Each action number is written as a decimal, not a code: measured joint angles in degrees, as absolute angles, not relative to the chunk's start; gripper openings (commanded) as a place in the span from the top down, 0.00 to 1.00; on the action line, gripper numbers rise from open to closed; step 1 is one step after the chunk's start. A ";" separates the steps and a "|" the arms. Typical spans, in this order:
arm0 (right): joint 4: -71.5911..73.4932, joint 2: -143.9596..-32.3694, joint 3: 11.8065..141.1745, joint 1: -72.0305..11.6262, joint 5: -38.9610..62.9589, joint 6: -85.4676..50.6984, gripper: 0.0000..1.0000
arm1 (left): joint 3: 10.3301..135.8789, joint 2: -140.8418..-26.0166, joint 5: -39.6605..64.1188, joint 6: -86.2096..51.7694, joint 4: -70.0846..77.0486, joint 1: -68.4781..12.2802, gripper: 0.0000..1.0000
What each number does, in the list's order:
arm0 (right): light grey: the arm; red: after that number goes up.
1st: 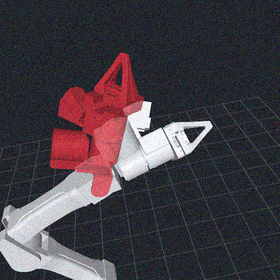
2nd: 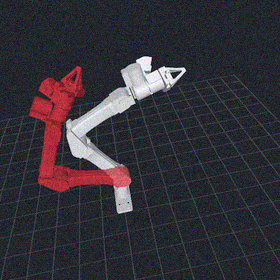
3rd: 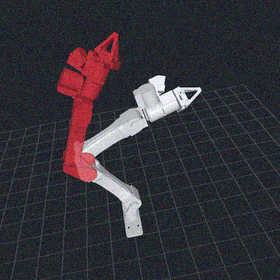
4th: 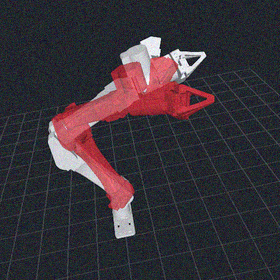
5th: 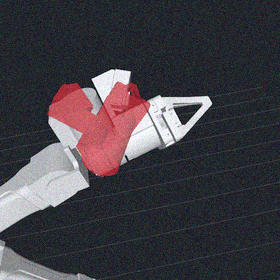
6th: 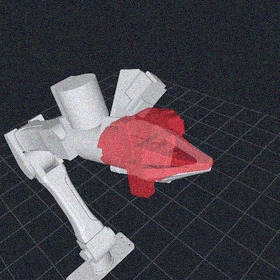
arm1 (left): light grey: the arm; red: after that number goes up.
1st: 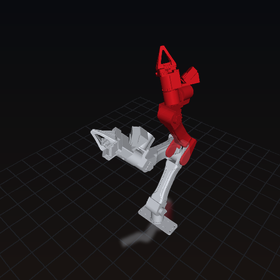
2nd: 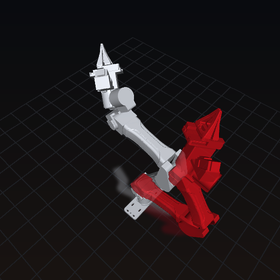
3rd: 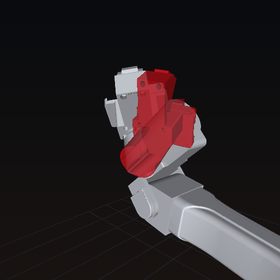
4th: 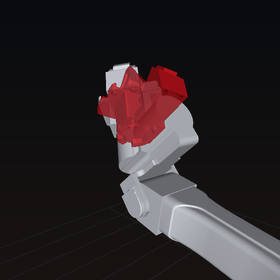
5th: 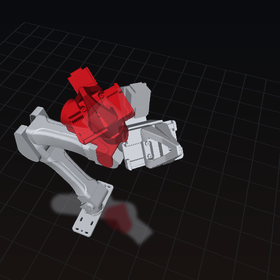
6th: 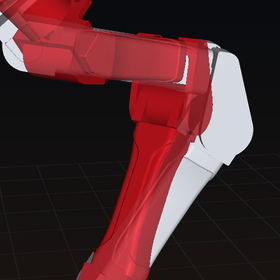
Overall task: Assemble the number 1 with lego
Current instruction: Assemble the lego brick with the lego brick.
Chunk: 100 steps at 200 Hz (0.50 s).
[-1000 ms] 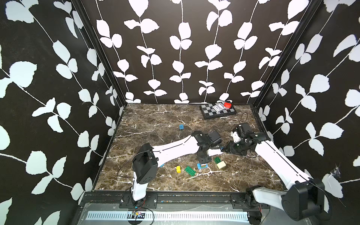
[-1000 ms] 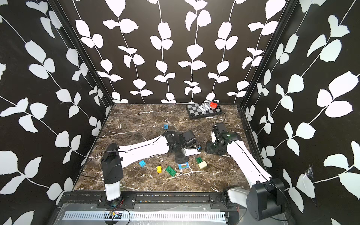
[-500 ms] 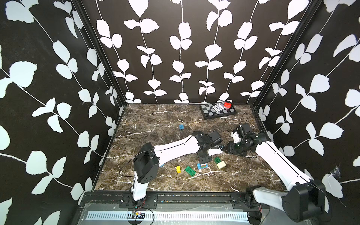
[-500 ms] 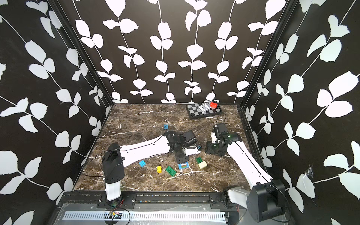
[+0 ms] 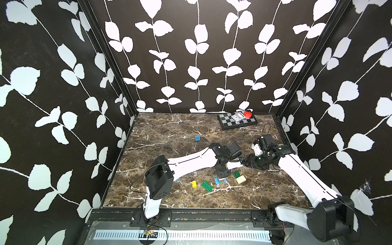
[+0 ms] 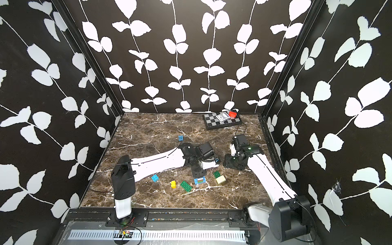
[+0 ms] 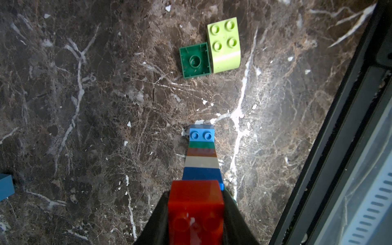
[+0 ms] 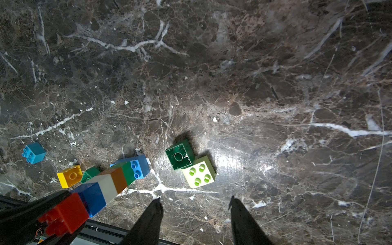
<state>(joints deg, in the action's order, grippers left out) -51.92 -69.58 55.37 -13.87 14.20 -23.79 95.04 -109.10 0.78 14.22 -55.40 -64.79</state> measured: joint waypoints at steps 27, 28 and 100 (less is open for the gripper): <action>-51.92 -69.58 55.33 -13.87 14.20 -23.79 0.48 | 94.04 -108.36 0.78 14.63 -55.33 -64.79 0.69; -51.92 -69.58 55.31 -13.87 14.20 -23.79 0.48 | 94.02 -108.33 0.78 14.63 -55.31 -64.79 0.69; -51.90 -69.58 54.63 -13.87 14.22 -23.79 0.47 | 92.90 -107.96 0.95 15.64 -55.09 -64.79 0.69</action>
<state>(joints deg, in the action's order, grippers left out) -51.90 -69.58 54.63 -13.87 14.22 -23.79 92.90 -107.96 0.95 15.64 -55.09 -64.79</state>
